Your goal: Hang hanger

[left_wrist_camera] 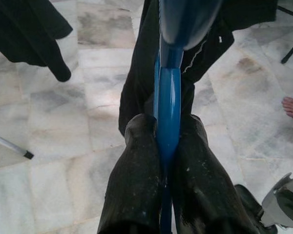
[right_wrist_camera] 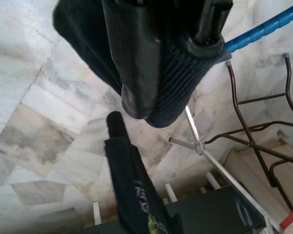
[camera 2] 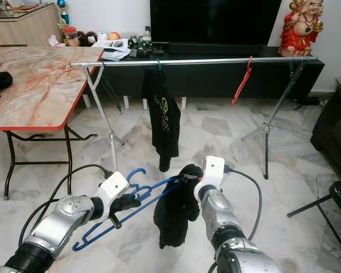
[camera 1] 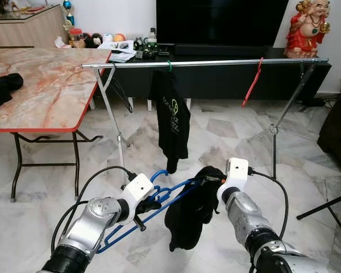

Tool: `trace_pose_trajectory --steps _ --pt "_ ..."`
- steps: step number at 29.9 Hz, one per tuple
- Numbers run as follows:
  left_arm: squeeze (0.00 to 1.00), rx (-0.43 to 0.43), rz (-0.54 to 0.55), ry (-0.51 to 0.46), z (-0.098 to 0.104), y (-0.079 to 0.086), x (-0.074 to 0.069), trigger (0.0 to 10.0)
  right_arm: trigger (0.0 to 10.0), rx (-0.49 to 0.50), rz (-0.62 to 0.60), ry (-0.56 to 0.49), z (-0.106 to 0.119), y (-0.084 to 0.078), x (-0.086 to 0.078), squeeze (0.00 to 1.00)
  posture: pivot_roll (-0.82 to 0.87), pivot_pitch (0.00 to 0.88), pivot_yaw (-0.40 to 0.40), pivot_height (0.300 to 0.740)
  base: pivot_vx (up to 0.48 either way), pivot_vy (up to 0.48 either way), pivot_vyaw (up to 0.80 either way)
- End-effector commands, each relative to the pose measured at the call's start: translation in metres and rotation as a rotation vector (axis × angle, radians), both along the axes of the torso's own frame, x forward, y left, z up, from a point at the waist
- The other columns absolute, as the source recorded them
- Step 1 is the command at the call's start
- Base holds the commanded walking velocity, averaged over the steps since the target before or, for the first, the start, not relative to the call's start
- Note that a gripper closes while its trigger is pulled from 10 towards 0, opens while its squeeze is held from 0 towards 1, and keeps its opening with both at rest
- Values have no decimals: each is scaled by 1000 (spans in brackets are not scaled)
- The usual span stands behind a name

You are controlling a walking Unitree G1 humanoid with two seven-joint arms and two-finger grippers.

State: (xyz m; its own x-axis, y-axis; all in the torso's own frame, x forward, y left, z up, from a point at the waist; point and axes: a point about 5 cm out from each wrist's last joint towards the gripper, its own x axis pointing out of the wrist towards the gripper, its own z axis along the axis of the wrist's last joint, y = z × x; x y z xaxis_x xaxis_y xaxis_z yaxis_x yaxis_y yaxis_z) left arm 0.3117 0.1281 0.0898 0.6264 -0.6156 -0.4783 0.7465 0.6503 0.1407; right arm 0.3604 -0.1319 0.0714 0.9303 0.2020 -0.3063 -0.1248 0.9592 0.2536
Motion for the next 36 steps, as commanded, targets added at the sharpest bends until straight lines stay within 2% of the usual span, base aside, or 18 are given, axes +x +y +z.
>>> trace_pose_trajectory --steps 1,11,14,15,17,19,22,25,26,29,32,36 --pt "0 -31 -24 -2 7 0 1 10000 10000 -35 49 -89 16 5 8 0 149 0 -33 740 0 0 0" --pt "0 -70 -117 43 5 -2 -11 10000 10000 -97 65 -113 22 2 11 0 151 0 -36 740 0 0 0" --pt "0 -95 -118 38 7 -4 -11 10000 10000 -94 96 -125 24 4 11 0 151 0 -36 740 0 0 0" --pt "0 -106 -119 34 9 -5 -10 10000 10000 -81 150 -136 25 9 11 0 151 0 -36 740 0 0 0" --pt "0 -108 -118 32 10 -5 -9 10000 10000 -72 183 -142 26 12 11 0 151 0 -36 740 0 0 0" --pt "0 -107 -85 17 11 -5 -5 10000 10000 -14 281 -171 32 22 11 0 145 0 -33 740 0 0 0" --pt "0 -107 -71 5 11 -6 -3 10000 10000 38 353 -214 42 29 12 0 142 0 -31 740 0 0 0" --pt "0 -96 -40 -10 11 -5 0 10000 10000 7 387 -224 44 29 12 0 139 0 -31 740 0 0 0" --pt "0 -66 18 -31 9 -3 5 10000 10000 -116 401 -196 35 24 9 0 139 0 -31 740 0 0 0" --pt "0 -60 28 -37 9 -3 7 10000 10000 -148 388 -185 32 21 8 0 139 0 -31 740 0 0 0" --pt "0 -41 87 -59 8 -2 13 10000 10000 -118 380 -180 26 17 3 0 132 0 -28 740 0 0 0" --pt "0 -56 141 -87 11 -2 18 10000 10000 -53 447 -238 29 22 -4 0 127 0 -25 740 0 0 0"
